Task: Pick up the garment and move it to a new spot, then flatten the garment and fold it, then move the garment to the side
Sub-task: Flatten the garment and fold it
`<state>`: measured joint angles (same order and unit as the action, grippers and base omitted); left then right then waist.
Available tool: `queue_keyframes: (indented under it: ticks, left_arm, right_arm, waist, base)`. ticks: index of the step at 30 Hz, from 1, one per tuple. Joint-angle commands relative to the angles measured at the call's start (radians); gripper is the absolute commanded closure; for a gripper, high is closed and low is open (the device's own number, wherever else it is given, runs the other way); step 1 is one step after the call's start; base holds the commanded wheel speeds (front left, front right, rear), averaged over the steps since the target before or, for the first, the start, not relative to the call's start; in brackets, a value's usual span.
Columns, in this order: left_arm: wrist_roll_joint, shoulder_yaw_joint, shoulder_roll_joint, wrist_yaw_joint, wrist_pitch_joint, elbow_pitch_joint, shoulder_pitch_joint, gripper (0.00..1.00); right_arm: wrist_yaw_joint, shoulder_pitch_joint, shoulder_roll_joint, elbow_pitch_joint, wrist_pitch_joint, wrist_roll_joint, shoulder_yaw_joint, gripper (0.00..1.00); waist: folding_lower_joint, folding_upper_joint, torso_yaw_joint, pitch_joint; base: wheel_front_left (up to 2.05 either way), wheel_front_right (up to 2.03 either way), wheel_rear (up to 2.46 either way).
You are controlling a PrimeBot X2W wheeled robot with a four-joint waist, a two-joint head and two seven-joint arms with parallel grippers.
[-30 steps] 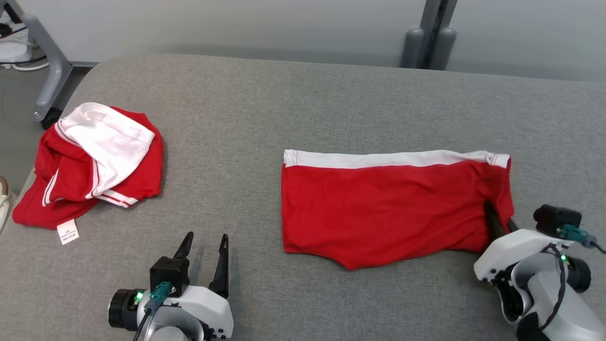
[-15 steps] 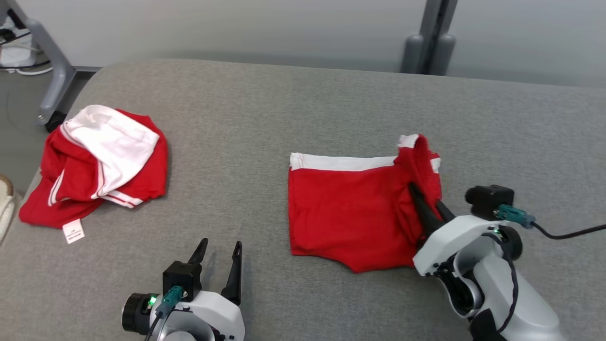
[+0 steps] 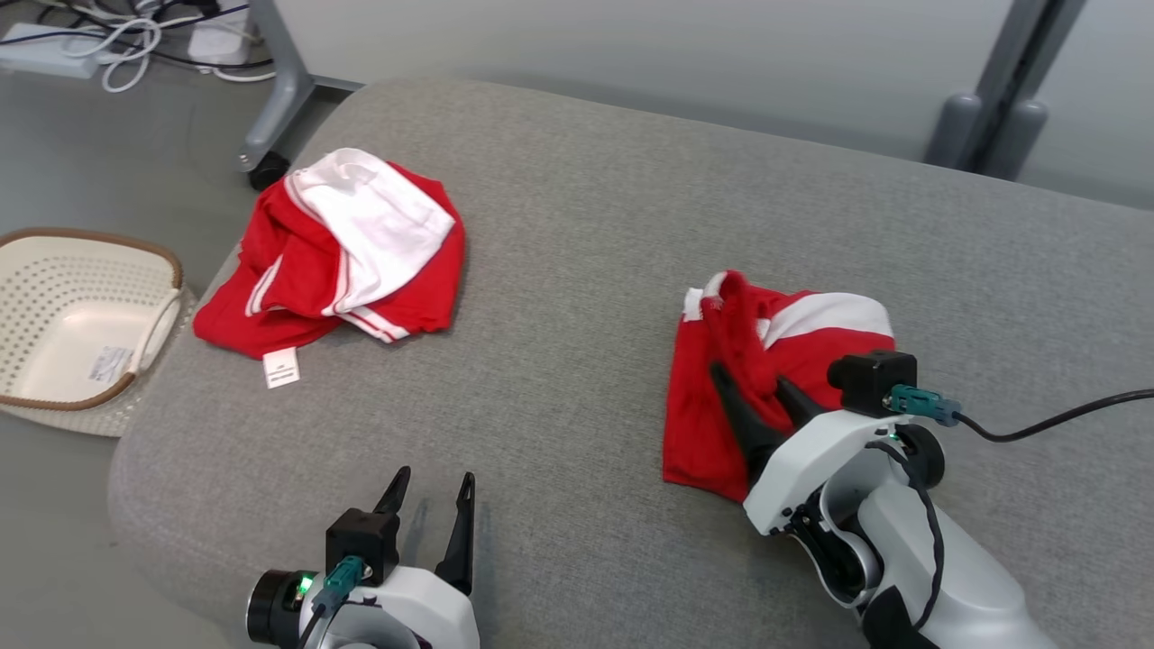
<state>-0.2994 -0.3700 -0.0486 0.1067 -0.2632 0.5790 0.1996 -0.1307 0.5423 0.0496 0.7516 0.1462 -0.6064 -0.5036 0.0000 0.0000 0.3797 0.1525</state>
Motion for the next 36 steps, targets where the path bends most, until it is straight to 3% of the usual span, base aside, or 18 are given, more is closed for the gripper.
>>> queue_keyframes:
  ticks: [1, 6, 9, 13, 19, 26, 36]
  left_arm:
    - [-0.002, 0.002, -0.004, 0.006, -0.002, -0.006, -0.01, 0.0]
    - [0.009, 0.017, -0.004, 0.014, -0.002, -0.017, -0.011, 0.0]
    - [0.024, 0.032, -0.004, 0.018, -0.002, -0.037, -0.01, 0.0]
    - [0.05, 0.057, -0.004, 0.02, -0.002, -0.07, -0.009, 0.0]
    - [0.083, 0.096, -0.004, 0.014, -0.002, -0.113, -0.025, 0.0]
    - [0.112, 0.137, -0.004, 0.002, -0.002, -0.128, -0.049, 0.0]
    - [0.142, 0.183, -0.005, -0.012, -0.002, -0.118, -0.084, 0.0]
  right_arm:
    - [0.0, 0.012, 0.004, -0.006, 0.017, -0.021, -0.014, 0.0]
    - [0.0, 0.027, 0.008, 0.015, 0.076, -0.044, -0.035, 0.0]
    - [0.0, 0.041, 0.007, 0.054, 0.107, -0.006, 0.006, 0.0]
    - [0.0, 0.032, 0.016, 0.082, 0.12, 0.094, 0.137, 0.0]
    - [0.0, -0.091, 0.017, -0.039, 0.12, 0.298, 0.393, 0.0]
    - [0.0, -0.245, 0.004, -0.168, 0.12, 0.465, 0.572, 0.0]
    - [0.0, -0.348, 0.005, -0.215, 0.12, 0.433, 0.57, 0.0]
  waist:
    - [0.0, 0.0, 0.02, 0.0]
    - [0.0, 0.0, 0.004, -0.003]
    - [0.0, 0.0, -0.028, -0.006]
    - [0.0, 0.0, -0.08, -0.011]
    - [0.0, 0.0, -0.152, -0.023]
    - [0.0, 0.0, -0.212, -0.048]
    - [0.0, 0.0, -0.275, -0.096]
  base:
    - [0.0, 0.0, 0.0]
    - [0.0, 0.0, 0.0]
    - [0.0, 0.0, 0.0]
    - [0.0, 0.0, 0.0]
    - [0.0, 0.0, 0.0]
    - [0.0, 0.0, 0.0]
    - [0.0, 0.0, 0.0]
